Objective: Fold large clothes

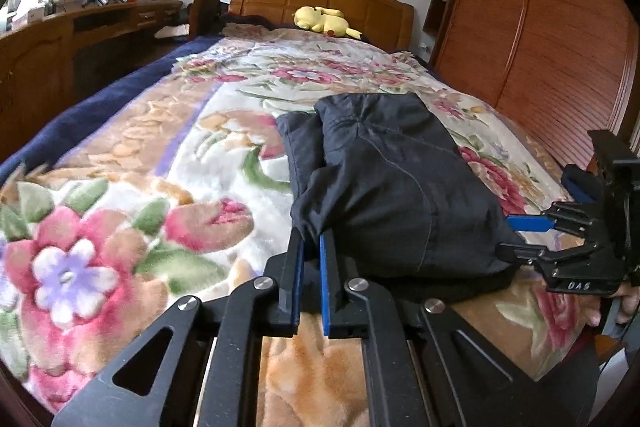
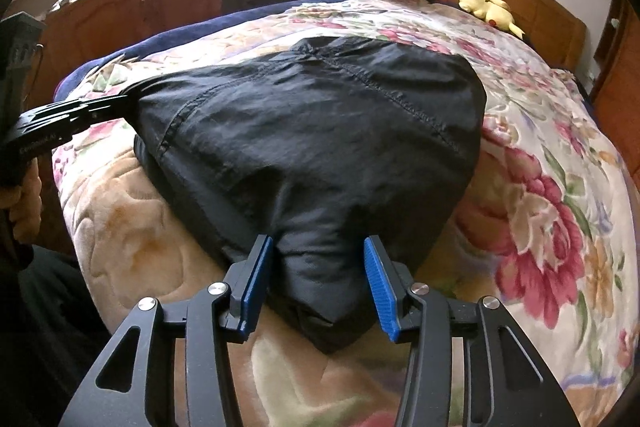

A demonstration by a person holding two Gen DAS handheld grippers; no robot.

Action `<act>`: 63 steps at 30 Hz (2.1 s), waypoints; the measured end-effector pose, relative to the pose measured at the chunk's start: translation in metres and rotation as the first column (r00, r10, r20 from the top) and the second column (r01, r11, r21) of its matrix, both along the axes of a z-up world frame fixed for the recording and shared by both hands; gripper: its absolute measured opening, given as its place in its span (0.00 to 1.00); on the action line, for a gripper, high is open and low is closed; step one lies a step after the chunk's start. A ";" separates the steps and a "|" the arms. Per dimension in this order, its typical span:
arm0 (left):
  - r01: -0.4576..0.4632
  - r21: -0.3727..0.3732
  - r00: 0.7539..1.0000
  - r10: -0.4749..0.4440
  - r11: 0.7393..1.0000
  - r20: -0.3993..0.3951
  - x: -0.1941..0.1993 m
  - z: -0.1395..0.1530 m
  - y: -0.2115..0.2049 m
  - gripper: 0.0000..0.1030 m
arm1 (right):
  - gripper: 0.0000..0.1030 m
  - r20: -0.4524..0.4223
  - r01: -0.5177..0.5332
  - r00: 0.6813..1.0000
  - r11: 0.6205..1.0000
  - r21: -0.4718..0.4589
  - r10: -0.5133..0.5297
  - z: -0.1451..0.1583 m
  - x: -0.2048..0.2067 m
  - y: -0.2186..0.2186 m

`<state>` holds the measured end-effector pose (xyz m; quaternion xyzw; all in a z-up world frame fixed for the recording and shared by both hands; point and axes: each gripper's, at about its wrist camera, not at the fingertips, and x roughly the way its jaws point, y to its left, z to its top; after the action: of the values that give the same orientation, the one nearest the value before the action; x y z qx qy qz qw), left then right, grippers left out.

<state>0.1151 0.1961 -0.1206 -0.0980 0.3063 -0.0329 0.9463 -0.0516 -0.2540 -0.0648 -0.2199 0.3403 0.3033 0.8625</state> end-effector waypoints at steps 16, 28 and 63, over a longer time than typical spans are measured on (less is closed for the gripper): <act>-0.001 0.050 1.000 0.002 0.999 -0.006 -0.021 -0.004 0.010 0.70 | 0.54 0.101 0.078 0.992 0.997 -0.017 -0.076 0.029 0.103 0.002; -0.003 0.079 0.994 0.011 0.997 -0.105 0.013 -0.027 0.002 0.70 | 0.65 0.011 0.198 0.980 0.980 0.016 -0.198 0.011 0.213 0.002; 0.090 -0.108 0.986 -0.104 0.990 -0.133 0.027 -0.046 0.002 0.17 | 0.68 -0.307 0.143 0.949 0.971 0.192 -0.078 -0.047 0.308 0.001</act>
<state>0.1418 0.1981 -0.1666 -0.1331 0.3738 -0.0878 0.9137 0.2566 -0.2534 -0.1119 -0.0590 0.4436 0.3184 0.8357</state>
